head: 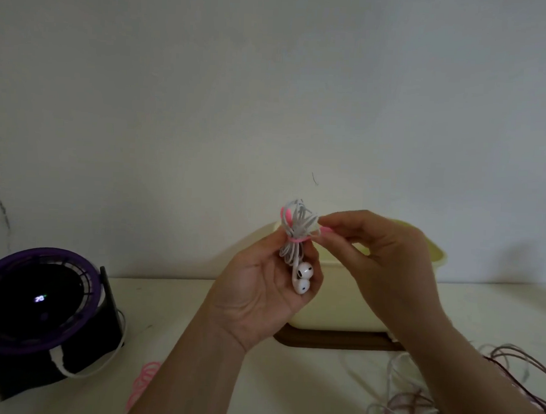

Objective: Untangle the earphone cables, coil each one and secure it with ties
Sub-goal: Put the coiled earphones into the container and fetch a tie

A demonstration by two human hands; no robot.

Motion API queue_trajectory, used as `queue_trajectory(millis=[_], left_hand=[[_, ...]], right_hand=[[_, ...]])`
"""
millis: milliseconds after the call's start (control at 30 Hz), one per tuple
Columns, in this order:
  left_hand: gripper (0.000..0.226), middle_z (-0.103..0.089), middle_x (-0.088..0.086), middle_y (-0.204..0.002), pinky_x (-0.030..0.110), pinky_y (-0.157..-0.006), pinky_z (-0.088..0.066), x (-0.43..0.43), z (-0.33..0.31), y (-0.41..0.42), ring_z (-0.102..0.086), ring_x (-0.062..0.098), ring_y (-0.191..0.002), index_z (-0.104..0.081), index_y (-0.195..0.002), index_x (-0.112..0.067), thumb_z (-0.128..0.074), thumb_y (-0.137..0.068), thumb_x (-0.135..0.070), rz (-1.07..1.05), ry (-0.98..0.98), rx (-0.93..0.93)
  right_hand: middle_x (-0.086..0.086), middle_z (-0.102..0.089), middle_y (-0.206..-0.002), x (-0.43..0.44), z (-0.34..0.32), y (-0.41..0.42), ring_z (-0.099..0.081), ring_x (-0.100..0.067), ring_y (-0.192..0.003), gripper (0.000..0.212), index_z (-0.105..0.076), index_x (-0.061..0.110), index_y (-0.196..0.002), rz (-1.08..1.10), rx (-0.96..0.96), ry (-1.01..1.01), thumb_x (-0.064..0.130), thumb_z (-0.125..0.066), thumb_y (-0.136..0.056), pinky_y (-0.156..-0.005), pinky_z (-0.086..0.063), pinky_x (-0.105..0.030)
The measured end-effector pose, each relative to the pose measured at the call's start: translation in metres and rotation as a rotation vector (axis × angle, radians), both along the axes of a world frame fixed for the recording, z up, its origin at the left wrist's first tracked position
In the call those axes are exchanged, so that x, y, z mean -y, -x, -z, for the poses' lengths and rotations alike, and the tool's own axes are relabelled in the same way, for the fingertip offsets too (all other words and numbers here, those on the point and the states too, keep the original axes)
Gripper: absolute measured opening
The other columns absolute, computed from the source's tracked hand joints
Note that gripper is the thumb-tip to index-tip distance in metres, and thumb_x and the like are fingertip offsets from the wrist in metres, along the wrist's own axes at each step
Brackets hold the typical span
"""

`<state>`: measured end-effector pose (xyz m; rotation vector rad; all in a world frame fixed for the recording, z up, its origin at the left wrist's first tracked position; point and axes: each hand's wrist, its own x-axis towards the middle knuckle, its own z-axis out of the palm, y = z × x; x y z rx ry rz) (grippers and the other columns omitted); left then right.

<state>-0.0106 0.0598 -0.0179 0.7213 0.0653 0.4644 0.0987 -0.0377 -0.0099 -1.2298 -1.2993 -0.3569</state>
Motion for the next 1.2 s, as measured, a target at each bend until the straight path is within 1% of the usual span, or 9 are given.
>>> queue_trajectory(millis=[133,233,367,500,667,767,900,1000,1200], left_hand=[[0.032,-0.068,0.010,-0.077,0.029,-0.063,-0.053,-0.008,0.004,0.003,-0.066,0.019,-0.063,-0.073,-0.089,0.000,-0.084,-0.058,-0.003,0.182,-0.006,0.021],[0.052,-0.068,0.011,-0.077,0.028,-0.062,-0.053,-0.011,0.004,0.006,-0.067,0.019,-0.063,-0.070,-0.096,0.005,-0.087,-0.047,0.003,0.184,-0.017,0.011],[0.065,-0.063,0.015,-0.069,0.029,-0.049,-0.053,-0.009,0.005,0.009,-0.062,0.022,-0.052,-0.068,-0.094,0.009,-0.091,-0.033,0.006,0.192,-0.019,-0.019],[0.102,-0.061,0.009,-0.073,0.025,-0.060,-0.052,-0.012,0.009,0.007,-0.063,0.016,-0.059,-0.035,-0.140,-0.004,-0.087,-0.052,-0.005,0.298,-0.050,0.040],[0.059,-0.064,0.010,-0.087,0.025,-0.076,-0.046,-0.015,0.013,0.005,-0.064,0.016,-0.075,-0.038,-0.139,-0.011,-0.064,-0.085,-0.015,0.541,-0.073,0.100],[0.058,-0.063,0.005,-0.087,0.023,-0.076,-0.045,-0.014,0.014,0.005,-0.062,0.011,-0.074,-0.038,-0.143,-0.011,-0.059,-0.089,-0.019,0.564,-0.116,0.105],[0.039,-0.064,-0.004,-0.076,0.019,-0.065,-0.045,-0.009,0.008,0.003,-0.061,0.005,-0.065,-0.067,-0.116,-0.010,-0.071,-0.079,-0.021,0.411,-0.174,0.042],[0.045,-0.064,0.002,-0.075,0.026,-0.055,-0.050,-0.007,0.005,-0.002,-0.060,0.013,-0.066,-0.061,-0.118,-0.003,-0.060,-0.075,-0.018,0.082,-0.201,-0.073],[0.021,-0.066,0.006,-0.098,0.035,-0.080,-0.047,0.001,-0.001,0.001,-0.060,0.016,-0.088,-0.074,-0.093,-0.018,-0.062,-0.076,-0.017,-0.158,-0.517,-0.103]], right_hand=[[0.020,-0.069,-0.074,0.008,-0.010,0.000,-0.065,-0.002,-0.068,0.007,-0.066,0.039,-0.075,-0.091,-0.013,0.114,0.038,-0.068,-0.069,-0.062,-0.053,-0.021],[0.019,-0.069,-0.068,0.011,-0.014,-0.001,-0.064,-0.002,-0.064,0.006,-0.068,0.037,-0.071,-0.181,-0.055,0.211,0.038,-0.068,-0.065,-0.062,-0.053,-0.019],[0.009,-0.073,-0.074,0.018,-0.020,-0.003,-0.070,-0.008,-0.069,0.015,-0.072,0.027,-0.078,-0.273,-0.045,0.341,0.013,-0.075,-0.074,-0.069,-0.055,-0.019],[0.009,-0.072,-0.076,0.018,-0.020,0.003,-0.069,-0.008,-0.073,0.018,-0.070,0.028,-0.074,-0.315,-0.039,0.347,0.011,-0.075,-0.077,-0.070,-0.052,-0.015],[0.016,-0.067,-0.108,0.015,-0.018,0.006,-0.066,-0.005,-0.097,0.009,-0.069,0.026,-0.074,-0.379,-0.074,0.379,0.017,-0.073,-0.076,-0.085,-0.052,-0.022],[0.002,-0.074,-0.090,0.015,-0.018,0.009,-0.070,-0.014,-0.085,0.016,-0.070,0.017,-0.073,-0.440,-0.156,0.376,0.002,-0.072,-0.078,-0.080,-0.054,-0.026],[-0.006,-0.074,-0.076,0.015,-0.018,0.008,-0.071,-0.021,-0.074,0.006,-0.073,0.010,-0.075,-0.381,-0.257,0.359,0.004,-0.073,-0.075,-0.075,-0.058,-0.033],[-0.005,-0.074,-0.070,0.013,-0.017,0.007,-0.071,-0.021,-0.071,0.004,-0.074,0.009,-0.073,-0.298,-0.342,0.322,0.005,-0.074,-0.075,-0.072,-0.057,-0.028],[-0.002,-0.073,-0.067,0.011,-0.017,0.004,-0.071,-0.009,-0.068,0.009,-0.073,0.012,-0.070,-0.228,-0.436,0.295,0.005,-0.073,-0.077,-0.064,-0.051,-0.011]])
